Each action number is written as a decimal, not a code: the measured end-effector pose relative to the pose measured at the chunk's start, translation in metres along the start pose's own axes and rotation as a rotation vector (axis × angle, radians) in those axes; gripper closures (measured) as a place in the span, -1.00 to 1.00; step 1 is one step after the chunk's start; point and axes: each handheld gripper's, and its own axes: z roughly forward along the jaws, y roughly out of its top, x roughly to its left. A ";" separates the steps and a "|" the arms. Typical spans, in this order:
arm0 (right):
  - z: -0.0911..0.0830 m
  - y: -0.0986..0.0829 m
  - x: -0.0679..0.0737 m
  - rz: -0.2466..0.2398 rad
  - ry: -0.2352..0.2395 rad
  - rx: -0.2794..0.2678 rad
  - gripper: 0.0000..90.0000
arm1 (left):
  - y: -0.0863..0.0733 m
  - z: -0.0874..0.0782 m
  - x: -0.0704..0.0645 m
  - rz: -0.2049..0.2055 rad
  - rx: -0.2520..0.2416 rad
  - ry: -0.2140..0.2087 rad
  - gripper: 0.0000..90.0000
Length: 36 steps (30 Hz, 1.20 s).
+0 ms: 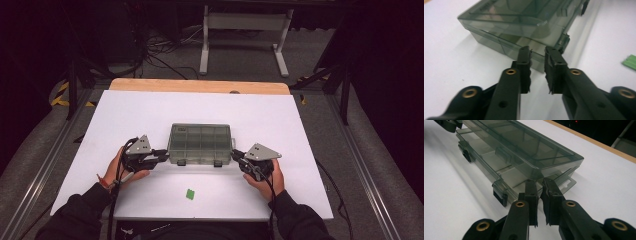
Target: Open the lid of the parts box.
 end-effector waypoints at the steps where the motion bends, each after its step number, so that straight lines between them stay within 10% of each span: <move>1: 0.000 0.000 0.000 0.000 0.000 0.000 0.84 | 0.000 0.000 0.000 0.000 0.000 0.000 0.80; 6: 0.001 0.003 -0.001 -0.011 -0.017 -0.009 0.85 | 0.004 0.002 0.003 -0.008 -0.020 0.049 0.89; 22: 0.004 0.020 -0.006 -0.102 -0.080 -0.062 0.50 | 0.025 0.012 0.006 0.048 -0.072 0.198 0.19; 36: 0.004 0.041 -0.016 -0.115 -0.098 -0.105 0.56 | 0.045 0.010 0.013 0.101 -0.149 0.245 0.38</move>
